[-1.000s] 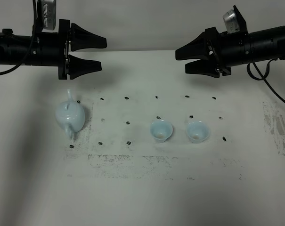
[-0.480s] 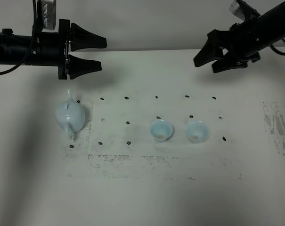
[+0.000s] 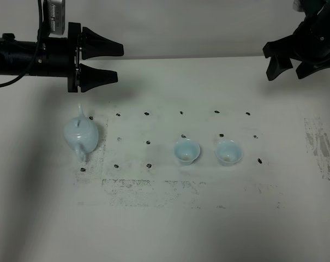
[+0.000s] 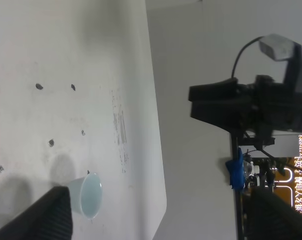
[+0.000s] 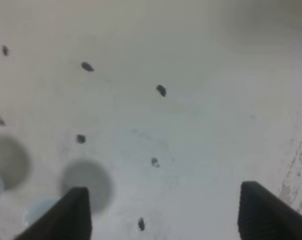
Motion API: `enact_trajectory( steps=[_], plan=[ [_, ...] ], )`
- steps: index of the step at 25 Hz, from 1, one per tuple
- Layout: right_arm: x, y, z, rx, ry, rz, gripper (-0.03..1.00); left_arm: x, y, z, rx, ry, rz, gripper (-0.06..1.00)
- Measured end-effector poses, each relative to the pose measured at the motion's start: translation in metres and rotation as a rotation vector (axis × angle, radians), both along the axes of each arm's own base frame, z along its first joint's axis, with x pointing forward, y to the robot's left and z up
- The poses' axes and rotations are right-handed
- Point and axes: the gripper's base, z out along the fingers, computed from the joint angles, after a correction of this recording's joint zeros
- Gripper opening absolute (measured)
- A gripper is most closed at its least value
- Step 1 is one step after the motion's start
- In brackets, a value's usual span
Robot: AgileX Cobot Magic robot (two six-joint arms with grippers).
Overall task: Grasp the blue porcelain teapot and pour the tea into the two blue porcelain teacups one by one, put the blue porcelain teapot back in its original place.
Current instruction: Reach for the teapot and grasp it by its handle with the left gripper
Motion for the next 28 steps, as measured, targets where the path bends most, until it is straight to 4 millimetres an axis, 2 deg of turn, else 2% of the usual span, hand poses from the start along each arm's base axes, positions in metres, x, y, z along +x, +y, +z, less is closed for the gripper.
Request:
enact_trajectory(
  steps=[2, 4, 7, 11, 14, 20, 23, 25, 28],
  plan=[
    [-0.012, 0.001, 0.006, -0.002, 0.005, 0.004, 0.59, -0.001, 0.000, 0.001, -0.006, 0.001, -0.010, 0.07],
    [-0.032, 0.000, 0.013, -0.006, 0.018, 0.007, 0.59, -0.002, -0.001, 0.001, -0.011, 0.002, -0.019, 0.07],
    [-0.075, -0.003, 0.020, -0.014, 0.053, 0.014, 0.59, -0.002, -0.001, 0.001, -0.012, 0.002, -0.021, 0.07],
    [-0.143, -0.008, 0.024, -0.023, 0.088, 0.021, 0.59, -0.002, -0.001, 0.001, -0.012, 0.002, -0.021, 0.07],
    [-0.193, -0.014, 0.020, -0.055, 0.103, 0.027, 0.59, -0.002, -0.001, 0.001, -0.012, 0.002, -0.021, 0.07],
    [-0.284, -0.025, -0.004, -0.105, 0.112, -0.013, 0.59, -0.002, -0.001, 0.001, -0.012, 0.002, -0.021, 0.07],
    [-0.321, -0.028, -0.014, -0.097, 0.058, -0.043, 0.59, -0.002, -0.001, 0.001, -0.012, 0.002, -0.021, 0.07],
    [-0.340, -0.030, -0.017, -0.086, -0.044, -0.063, 0.59, -0.002, -0.001, 0.001, -0.012, 0.002, -0.021, 0.07],
    [-0.361, -0.031, -0.011, -0.064, -0.224, -0.088, 0.59, -0.002, -0.001, 0.001, -0.012, 0.002, -0.021, 0.07]
  ],
)
